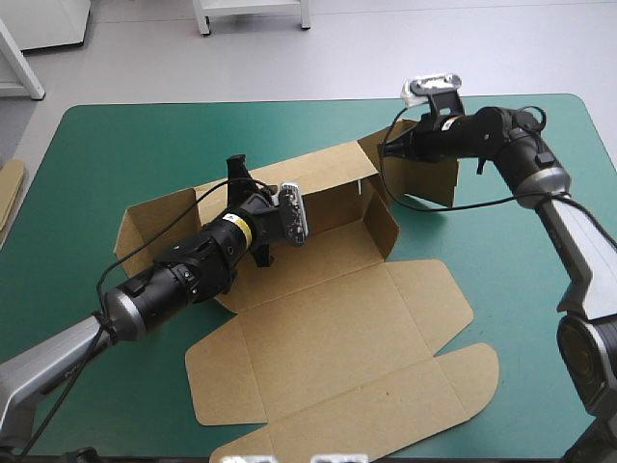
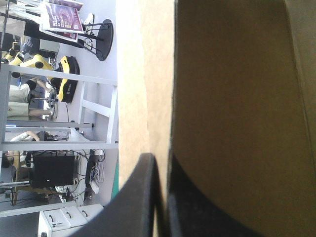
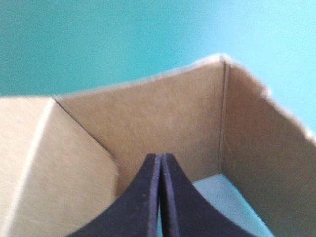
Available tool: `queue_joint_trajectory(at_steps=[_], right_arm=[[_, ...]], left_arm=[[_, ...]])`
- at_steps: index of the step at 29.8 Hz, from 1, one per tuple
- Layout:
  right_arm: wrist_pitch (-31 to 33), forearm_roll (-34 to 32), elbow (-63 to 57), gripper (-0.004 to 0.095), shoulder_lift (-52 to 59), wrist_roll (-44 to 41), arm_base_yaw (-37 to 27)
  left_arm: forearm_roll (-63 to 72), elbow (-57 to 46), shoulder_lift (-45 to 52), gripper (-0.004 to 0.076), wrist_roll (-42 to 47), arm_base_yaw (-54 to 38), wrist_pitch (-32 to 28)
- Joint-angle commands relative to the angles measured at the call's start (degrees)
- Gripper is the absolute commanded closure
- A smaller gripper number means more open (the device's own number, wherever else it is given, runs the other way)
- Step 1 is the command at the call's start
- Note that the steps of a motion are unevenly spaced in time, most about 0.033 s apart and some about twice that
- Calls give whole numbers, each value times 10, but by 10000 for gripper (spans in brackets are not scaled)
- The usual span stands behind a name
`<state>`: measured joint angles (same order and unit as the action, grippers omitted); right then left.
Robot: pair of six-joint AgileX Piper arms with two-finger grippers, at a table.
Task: Fold the box
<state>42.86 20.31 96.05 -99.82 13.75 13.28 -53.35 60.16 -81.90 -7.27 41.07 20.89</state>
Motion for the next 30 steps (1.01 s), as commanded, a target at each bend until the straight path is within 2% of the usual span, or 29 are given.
queue_joint_trajectory(at_steps=[1, 6, 15, 20, 30], right_arm=[[1, 2, 91, 921, 23, -9, -2], [45, -19, 203, 921, -14, -38, -2], [167, -28, 390, 921, -134, -71, -2], [187, -33, 453, 921, -177, -79, -2], [187, -32, 458, 921, -213, -79, -4]], left_arm=[[36, 3, 8, 733, 23, 3, -7], [36, 3, 8, 733, 23, 3, -8], [36, 3, 8, 733, 24, 3, -10], [36, 3, 8, 733, 24, 3, -9], [36, 3, 8, 733, 24, 3, -9]])
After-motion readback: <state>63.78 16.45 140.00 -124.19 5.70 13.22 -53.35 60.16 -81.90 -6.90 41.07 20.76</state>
